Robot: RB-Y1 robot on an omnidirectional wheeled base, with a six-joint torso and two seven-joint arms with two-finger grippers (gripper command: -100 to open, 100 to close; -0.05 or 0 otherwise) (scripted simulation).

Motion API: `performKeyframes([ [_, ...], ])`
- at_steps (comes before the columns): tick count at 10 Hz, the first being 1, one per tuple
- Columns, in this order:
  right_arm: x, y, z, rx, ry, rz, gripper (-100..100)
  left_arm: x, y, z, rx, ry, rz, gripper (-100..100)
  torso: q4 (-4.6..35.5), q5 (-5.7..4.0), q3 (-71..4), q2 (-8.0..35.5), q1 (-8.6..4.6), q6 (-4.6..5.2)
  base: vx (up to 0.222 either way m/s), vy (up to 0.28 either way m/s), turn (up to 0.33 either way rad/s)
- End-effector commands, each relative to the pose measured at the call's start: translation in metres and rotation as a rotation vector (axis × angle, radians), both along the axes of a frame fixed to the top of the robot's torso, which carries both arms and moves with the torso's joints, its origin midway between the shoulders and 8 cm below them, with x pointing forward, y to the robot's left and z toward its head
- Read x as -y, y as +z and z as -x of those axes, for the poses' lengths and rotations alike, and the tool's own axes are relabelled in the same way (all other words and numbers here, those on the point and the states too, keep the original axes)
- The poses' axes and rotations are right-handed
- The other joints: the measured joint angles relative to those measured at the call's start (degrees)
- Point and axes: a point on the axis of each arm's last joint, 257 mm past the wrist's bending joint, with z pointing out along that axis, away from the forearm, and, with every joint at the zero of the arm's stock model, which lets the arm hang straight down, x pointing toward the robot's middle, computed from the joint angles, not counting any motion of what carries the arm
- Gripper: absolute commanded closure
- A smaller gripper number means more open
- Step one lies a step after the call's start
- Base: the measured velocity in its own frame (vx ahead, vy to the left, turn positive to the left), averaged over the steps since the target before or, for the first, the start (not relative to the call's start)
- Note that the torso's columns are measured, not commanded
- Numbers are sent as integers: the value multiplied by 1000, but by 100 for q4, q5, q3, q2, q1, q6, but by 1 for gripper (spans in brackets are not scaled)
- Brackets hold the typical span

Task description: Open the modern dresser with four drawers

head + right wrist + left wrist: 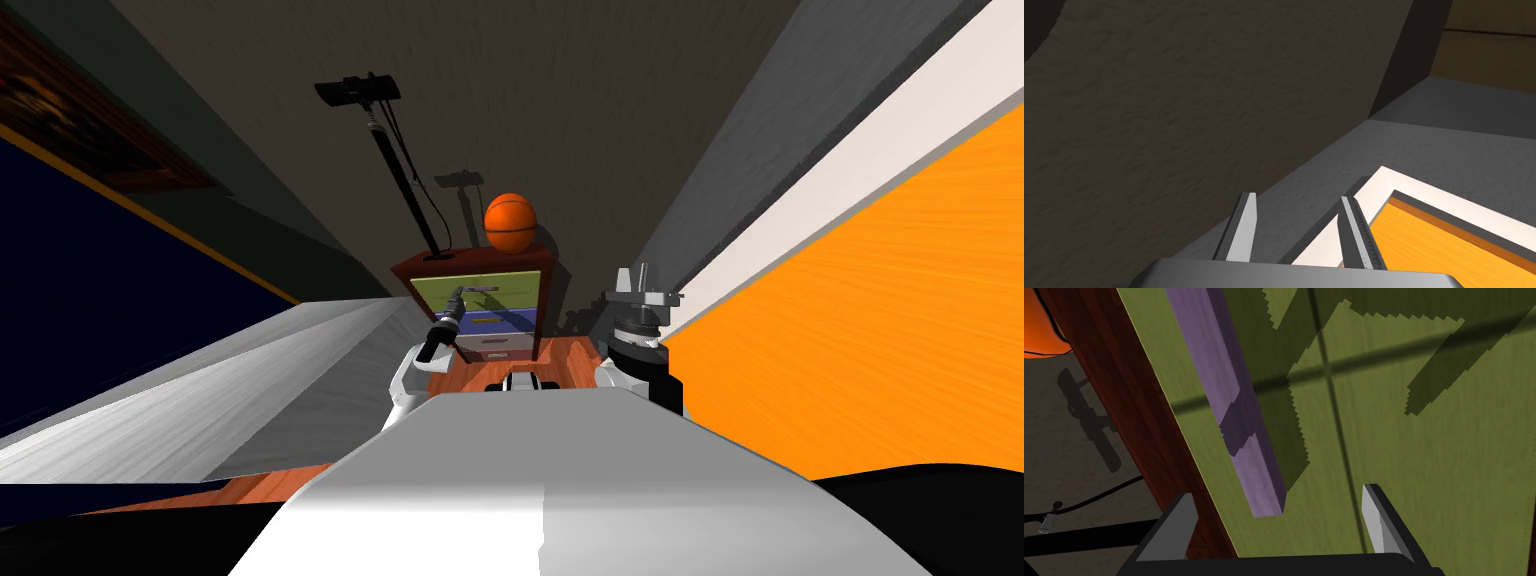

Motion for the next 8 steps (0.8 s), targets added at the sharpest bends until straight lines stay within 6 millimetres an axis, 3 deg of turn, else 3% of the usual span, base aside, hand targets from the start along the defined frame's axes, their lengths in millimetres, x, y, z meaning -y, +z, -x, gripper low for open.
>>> performKeyframes([
  [1,0,0,0,0,0,0,0,-1,4,1,2,1,0,-100,-4,-1,-10,-20,-1,1,60,0,-5],
  [2,0,0,0,0,0,0,0,-1,5,1,1,1,0,100,-4,0,-8,-12,1,1,9,0,1],
  [7,0,0,0,0,0,0,0,4,10,9,5,-12,0,100,0,2,-1,-5,8,1,-165,1,29],
  [8,0,0,0,0,0,0,0,2,10,8,-9,-7,-3,-100,-13,1,-30,-53,4,2,83,10,-36],
])
